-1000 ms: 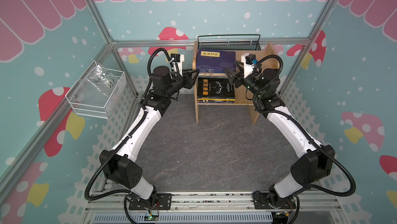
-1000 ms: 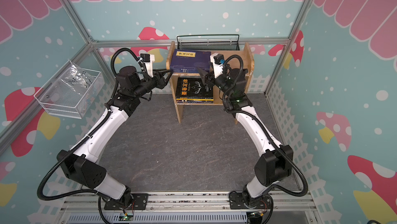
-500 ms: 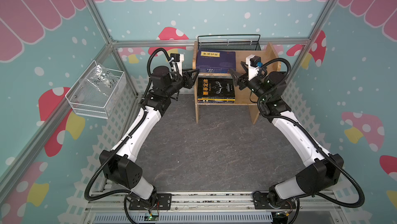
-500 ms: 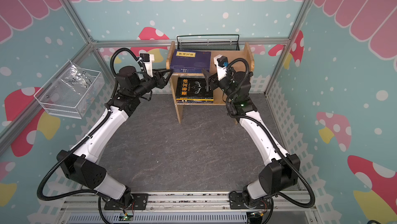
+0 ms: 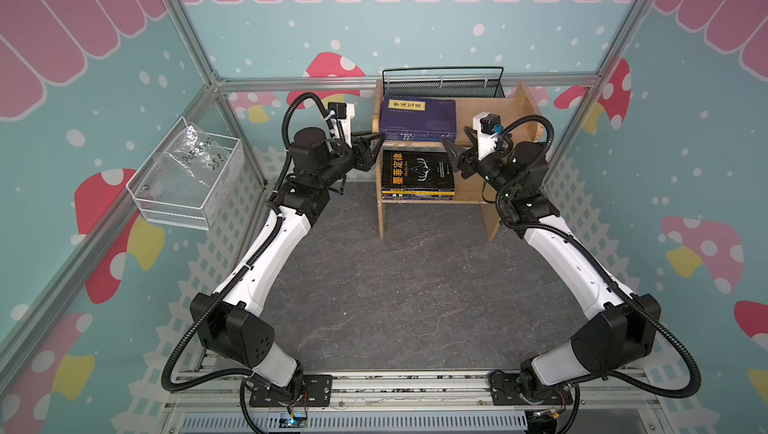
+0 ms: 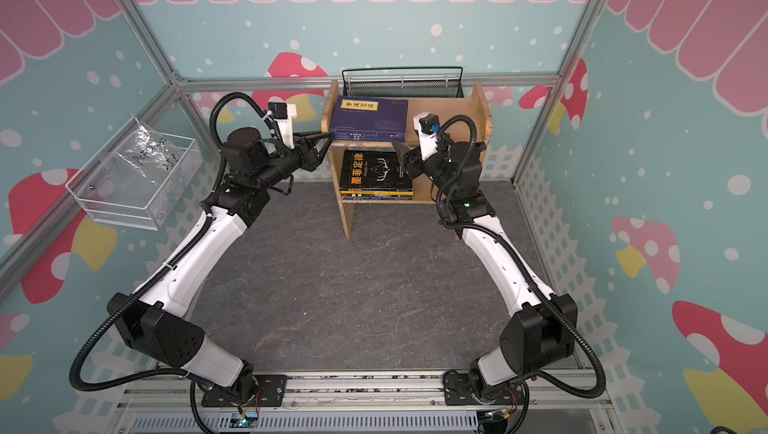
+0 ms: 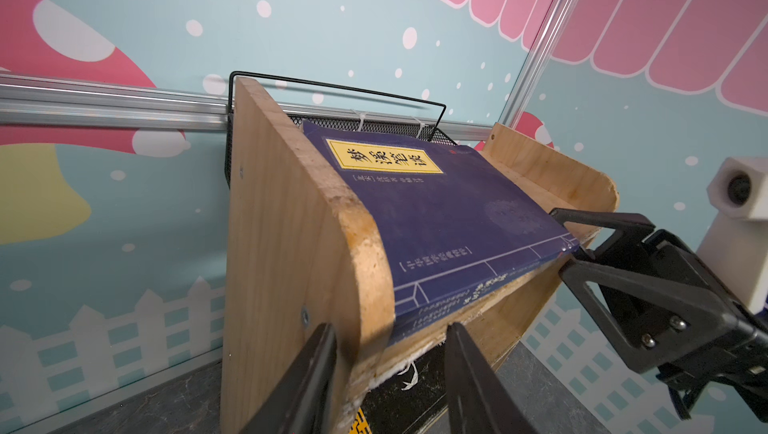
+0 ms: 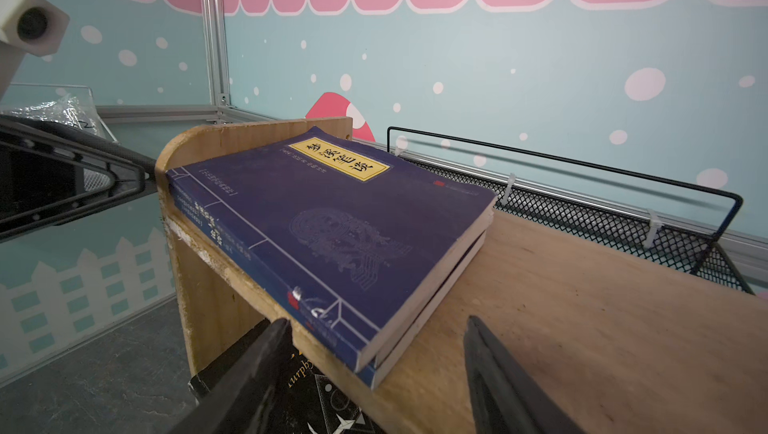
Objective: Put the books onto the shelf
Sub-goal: 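Press the navy book stack farther onto the top shelf with both grippers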
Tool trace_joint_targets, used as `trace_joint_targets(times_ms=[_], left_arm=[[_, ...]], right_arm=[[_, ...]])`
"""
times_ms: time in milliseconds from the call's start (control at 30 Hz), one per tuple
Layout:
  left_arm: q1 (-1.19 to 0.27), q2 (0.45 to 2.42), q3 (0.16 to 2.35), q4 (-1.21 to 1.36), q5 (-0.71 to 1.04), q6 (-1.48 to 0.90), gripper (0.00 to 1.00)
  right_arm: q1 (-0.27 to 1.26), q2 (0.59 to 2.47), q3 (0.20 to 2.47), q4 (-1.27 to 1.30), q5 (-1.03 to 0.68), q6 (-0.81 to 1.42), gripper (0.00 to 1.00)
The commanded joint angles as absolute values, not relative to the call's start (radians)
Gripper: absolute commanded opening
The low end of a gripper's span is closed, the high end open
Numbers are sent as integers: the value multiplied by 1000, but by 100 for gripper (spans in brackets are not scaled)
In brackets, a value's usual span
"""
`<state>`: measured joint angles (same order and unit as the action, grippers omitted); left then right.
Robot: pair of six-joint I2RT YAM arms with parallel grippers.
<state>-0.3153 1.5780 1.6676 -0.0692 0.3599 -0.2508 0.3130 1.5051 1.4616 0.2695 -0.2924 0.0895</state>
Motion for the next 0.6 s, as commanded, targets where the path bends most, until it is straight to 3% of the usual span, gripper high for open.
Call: trace_joint_targets(times_ms=[0, 300, 567], left_arm=[[-318, 1557, 1659, -52, 375, -243, 45], [-317, 1549, 1649, -60, 365, -232, 45], [-318, 1542, 1644, -60, 358, -229, 45]], right_arm=[[299, 1479, 1441, 301, -291, 112, 65], [279, 1504, 1452, 358, -410, 139, 61], [278, 1532, 1476, 345, -413, 147, 51]])
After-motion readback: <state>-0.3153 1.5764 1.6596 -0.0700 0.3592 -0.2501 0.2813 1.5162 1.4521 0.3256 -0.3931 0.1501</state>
